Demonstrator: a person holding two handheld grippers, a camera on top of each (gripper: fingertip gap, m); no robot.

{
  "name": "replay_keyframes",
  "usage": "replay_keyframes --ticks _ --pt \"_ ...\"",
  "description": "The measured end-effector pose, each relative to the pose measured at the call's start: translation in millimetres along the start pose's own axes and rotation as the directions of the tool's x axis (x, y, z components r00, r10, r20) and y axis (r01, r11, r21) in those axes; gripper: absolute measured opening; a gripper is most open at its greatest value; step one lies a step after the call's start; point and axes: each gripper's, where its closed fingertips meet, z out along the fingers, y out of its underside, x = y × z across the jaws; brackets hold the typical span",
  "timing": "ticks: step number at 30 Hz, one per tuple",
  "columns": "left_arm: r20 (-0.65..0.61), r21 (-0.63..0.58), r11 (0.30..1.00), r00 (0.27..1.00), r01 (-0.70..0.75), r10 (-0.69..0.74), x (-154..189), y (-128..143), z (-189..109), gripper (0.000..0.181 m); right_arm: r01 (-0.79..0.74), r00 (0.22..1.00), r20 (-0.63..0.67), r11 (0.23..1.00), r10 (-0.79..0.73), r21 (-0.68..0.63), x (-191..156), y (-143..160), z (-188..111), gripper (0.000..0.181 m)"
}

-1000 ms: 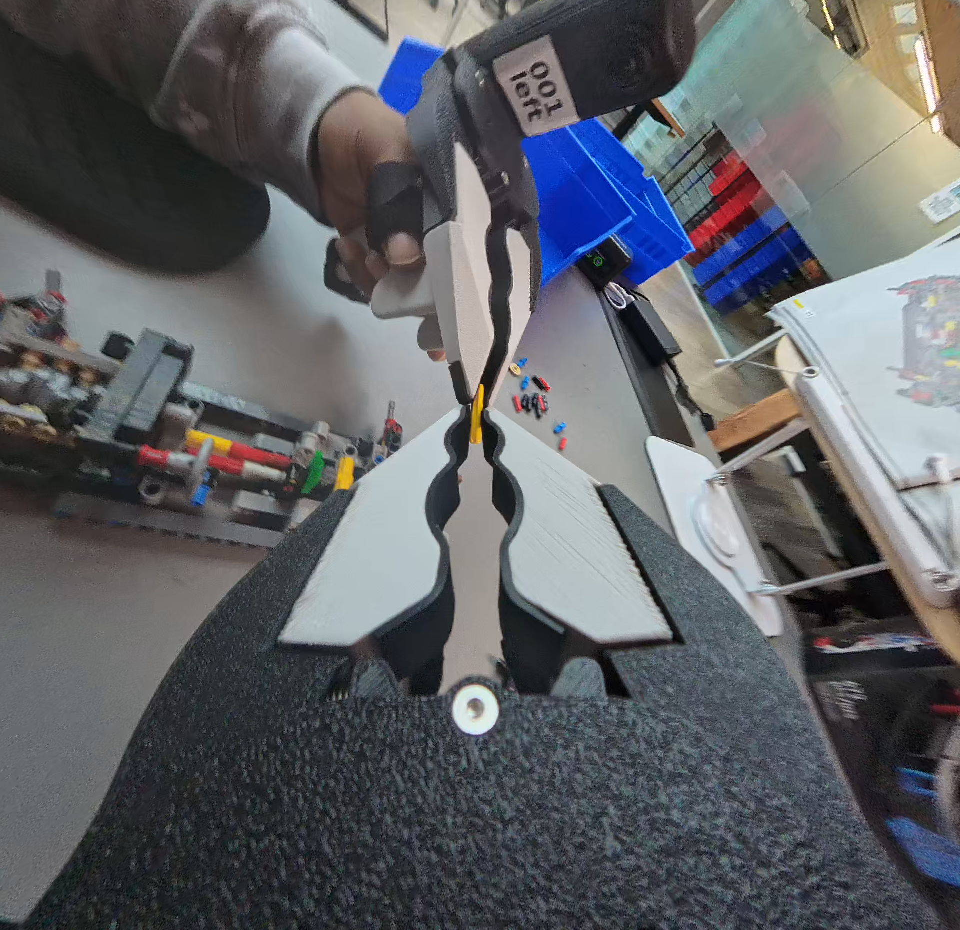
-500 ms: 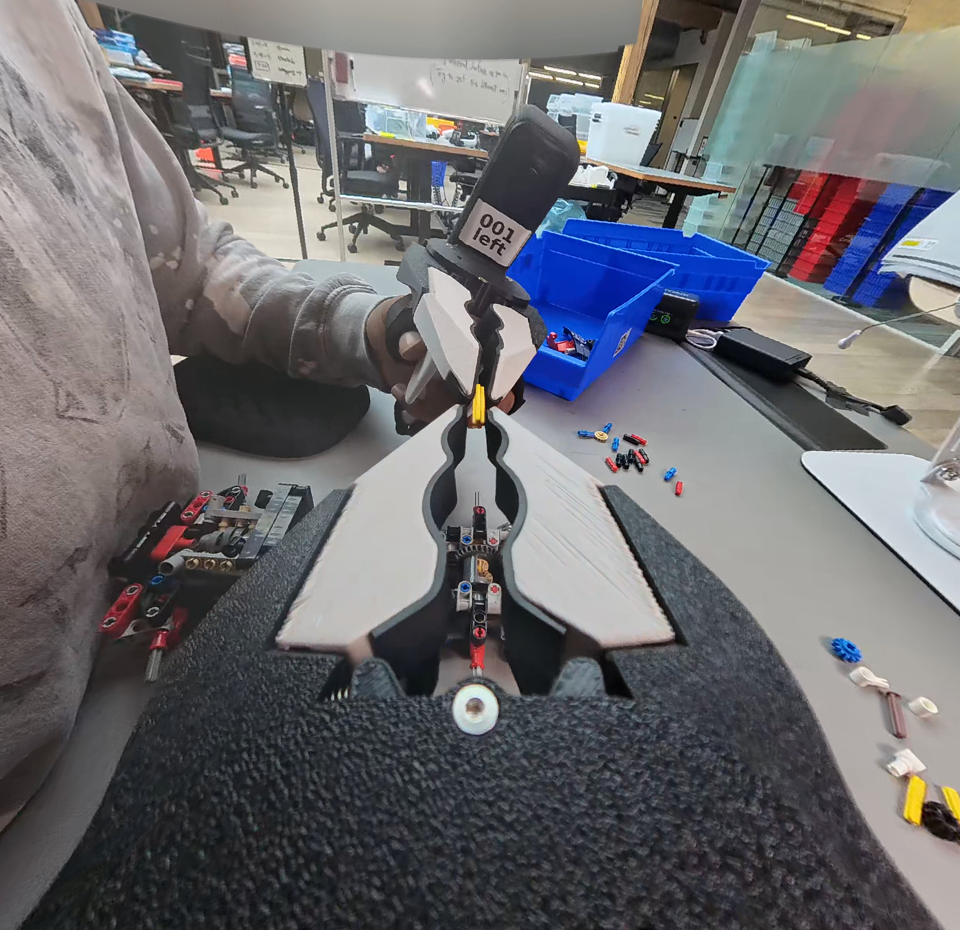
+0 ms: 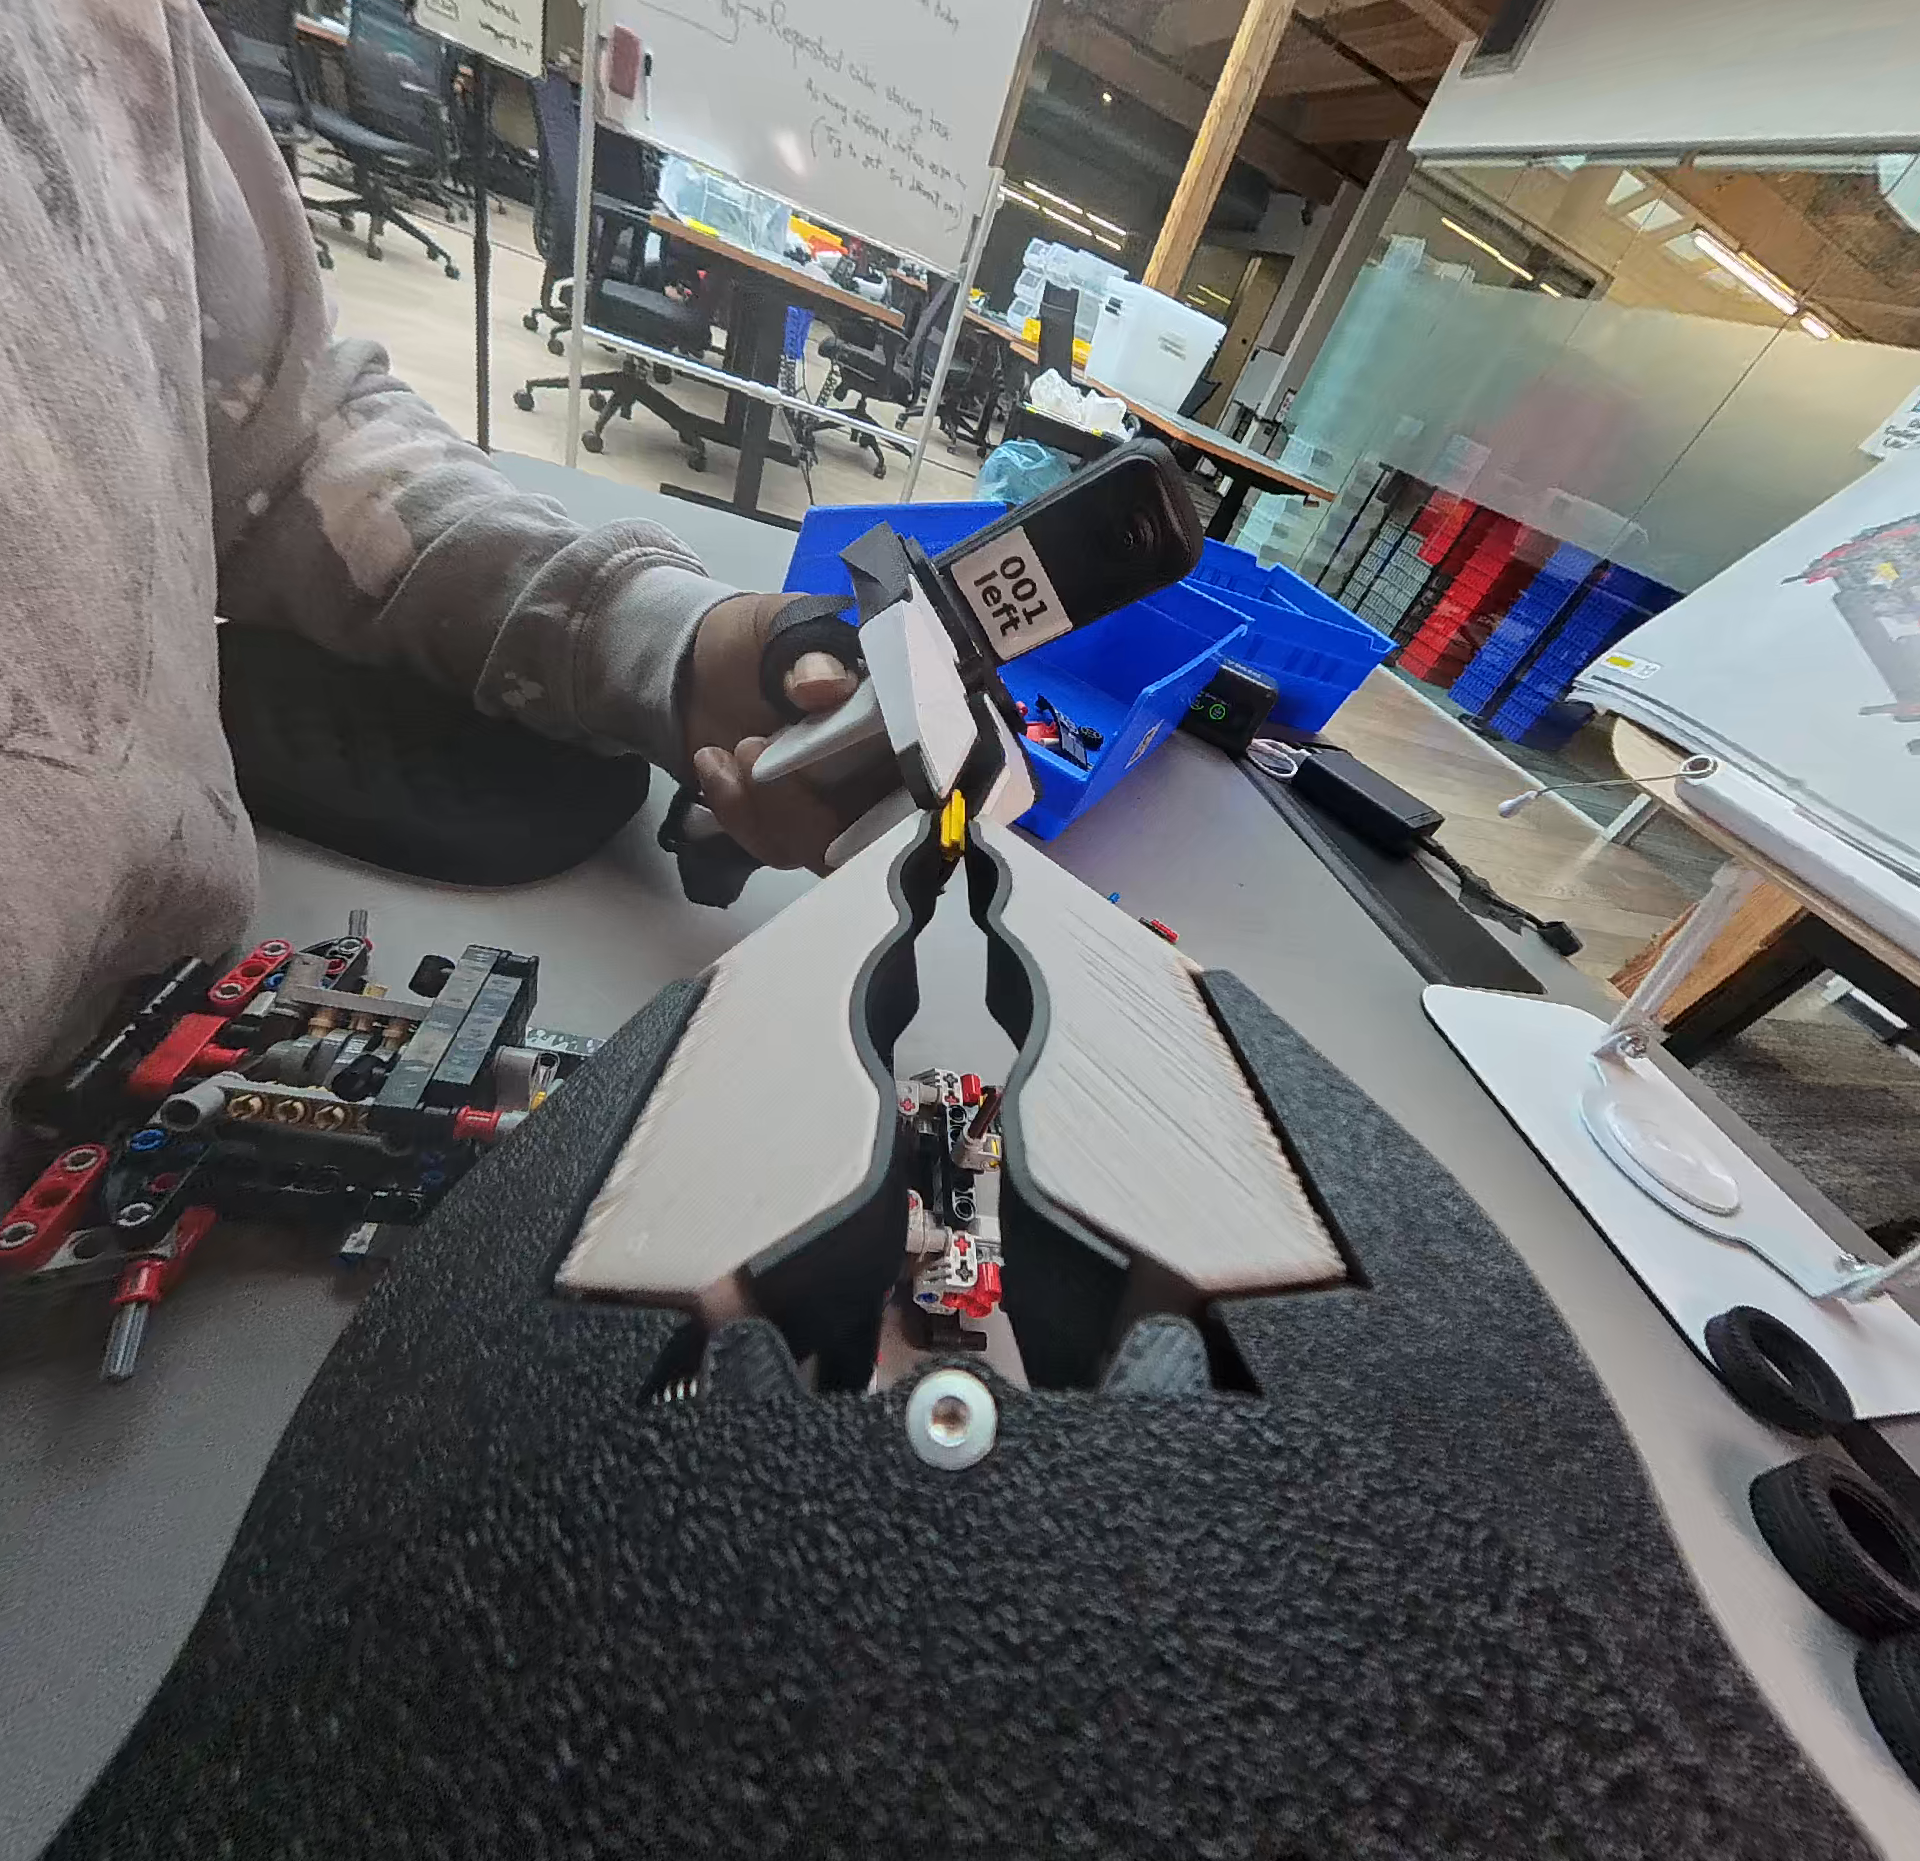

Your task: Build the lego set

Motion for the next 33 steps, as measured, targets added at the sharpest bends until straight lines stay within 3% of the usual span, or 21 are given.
replay_keyframes --ticks 5,10,18,25,27,33 --pt "-0.028 0.001 0.998 0.998 0.058 -0.058 -0.4 2.0 0.5 0.001 0.002 1.0 0.009 1.0 -0.002 0.006 -1.5 0.8 0.0 0.001" --pt "-0.023 0.01 0.997 0.997 0.079 -0.078 -5.0 2.2 0.6 0.002 -0.131 0.991 0.038 0.991 0.13 0.026 0.9 4.6 -0.1 0.0" --pt "0.135 -0.096 0.986 0.98 -0.136 0.148 -17.0 8.9 -1.4 0.003 -0.225 0.972 0.074 0.974 0.224 0.006 -0.4 18.1 1.2 0.001" --pt "0.158 -0.126 0.977 0.969 -0.17 0.189 -22.2 10.4 -6.6 0.004 -0.233 0.969 0.089 0.973 0.232 -0.009 -0.9 25.6 1.4 0.001" --pt "0.223 -0.141 0.971 0.949 -0.194 0.222 -32.6 6.2 -15.5 0.009 -0.222 0.971 0.079 0.974 0.224 -0.039 2.6 32.0 -1.0 0.001" --pt "0.434 -0.435 0.884 0.821 -0.17 0.371 -89.8 30.7 -46.2 0.03 -0.189 0.98 0.018 0.964 0.196 -0.189 24.1 70.4 -18.3 0.001"
